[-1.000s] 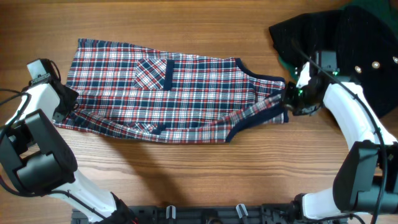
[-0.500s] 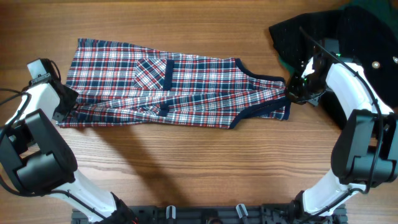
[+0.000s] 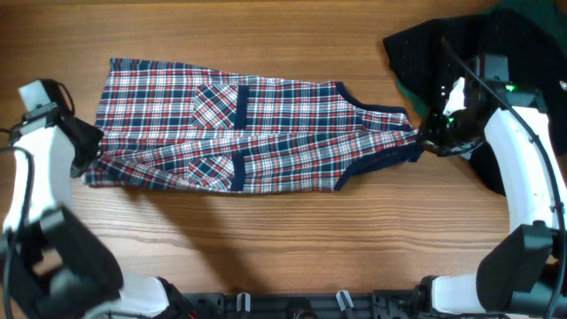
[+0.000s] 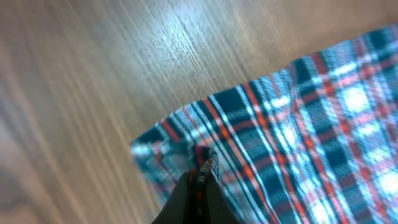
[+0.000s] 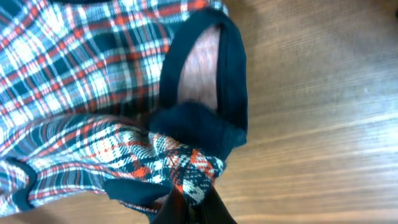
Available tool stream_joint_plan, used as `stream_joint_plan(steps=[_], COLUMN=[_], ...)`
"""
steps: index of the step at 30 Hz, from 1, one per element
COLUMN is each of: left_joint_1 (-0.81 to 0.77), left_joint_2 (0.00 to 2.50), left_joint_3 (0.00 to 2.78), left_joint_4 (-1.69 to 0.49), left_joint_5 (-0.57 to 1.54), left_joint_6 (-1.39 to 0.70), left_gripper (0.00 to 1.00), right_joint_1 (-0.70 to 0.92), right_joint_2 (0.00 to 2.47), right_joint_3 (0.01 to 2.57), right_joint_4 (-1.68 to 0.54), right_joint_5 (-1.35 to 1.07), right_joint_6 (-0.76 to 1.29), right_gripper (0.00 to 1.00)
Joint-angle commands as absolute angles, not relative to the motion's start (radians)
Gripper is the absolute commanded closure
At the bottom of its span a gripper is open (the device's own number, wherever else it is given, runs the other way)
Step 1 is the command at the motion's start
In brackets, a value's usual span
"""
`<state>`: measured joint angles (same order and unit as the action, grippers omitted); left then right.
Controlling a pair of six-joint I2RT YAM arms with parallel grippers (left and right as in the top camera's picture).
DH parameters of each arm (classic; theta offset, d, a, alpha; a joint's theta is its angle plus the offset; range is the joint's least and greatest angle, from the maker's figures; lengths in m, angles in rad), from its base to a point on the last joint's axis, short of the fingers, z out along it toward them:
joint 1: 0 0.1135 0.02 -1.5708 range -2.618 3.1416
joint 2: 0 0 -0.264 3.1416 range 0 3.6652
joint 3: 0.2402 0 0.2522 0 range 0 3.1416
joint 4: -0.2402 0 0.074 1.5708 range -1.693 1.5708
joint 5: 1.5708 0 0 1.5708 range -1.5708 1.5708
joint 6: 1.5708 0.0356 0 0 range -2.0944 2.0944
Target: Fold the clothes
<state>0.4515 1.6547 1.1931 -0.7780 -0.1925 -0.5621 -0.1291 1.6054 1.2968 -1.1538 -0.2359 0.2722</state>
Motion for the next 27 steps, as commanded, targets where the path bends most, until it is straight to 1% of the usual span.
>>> stream_joint_plan(steps=[1, 4, 14, 19, 20, 21, 22, 23, 24, 25, 26, 27], left_joint_1=[0.456, 0.456, 0.456, 0.456, 0.456, 0.456, 0.456, 0.456, 0.456, 0.456, 0.456, 0.456], left_joint_2=[1.515, 1.46, 1.457, 1.457, 1.457, 1.457, 1.457, 1.457, 1.457, 1.457, 1.457, 1.457], left_joint_3=[1.193, 1.193, 1.193, 1.193, 1.193, 1.193, 1.193, 1.193, 1.193, 1.193, 1.193, 1.193], left_joint_4=[-0.821, -0.862, -1.042, -1.08, -1.076, -1.073, -1.072, -1.07, -1.068, -1.067, -1.066, -1.059], left_joint_5=[-0.192, -0.192, -0.237, -0.234, -0.229, -0.229, -0.228, -0.226, -0.225, -0.225, -0.218, -0.203], left_joint_6=[-0.553, -0.502, -0.501, -0.501, -0.501, -0.501, -0.501, -0.501, -0.501, -0.501, -0.501, -0.501], left_gripper=[0.96, 0.96, 0.96, 0.96, 0.93, 0.83, 0.79, 0.7, 0.65, 0.52, 0.46, 0.38], right_joint_1=[-0.134, -0.134, -0.134, -0.134, -0.134, -0.134, -0.134, -0.134, -0.134, -0.134, -0.134, -0.134], right_joint_2=[1.586, 1.586, 1.586, 1.586, 1.586, 1.586, 1.586, 1.586, 1.586, 1.586, 1.586, 1.586], right_joint_3=[1.303, 1.303, 1.303, 1.302, 1.302, 1.302, 1.302, 1.302, 1.302, 1.302, 1.302, 1.302], right_joint_4=[-1.194, -1.238, -1.409, -1.464, -1.465, -1.465, -1.463, -1.459, -1.457, -1.455, -1.446, -1.413], right_joint_5=[-0.256, -0.255, -0.255, -0.233, -0.233, -0.233, -0.233, -0.233, -0.233, -0.233, -0.233, -0.233], right_joint_6=[0.217, 0.189, 0.16, 0.16, 0.16, 0.159, 0.159, 0.16, 0.159, 0.159, 0.157, 0.157], right_gripper=[0.96, 0.96, 0.96, 0.96, 0.69, 0.36, 0.28, 0.21, 0.16, 0.15, 0.15, 0.15])
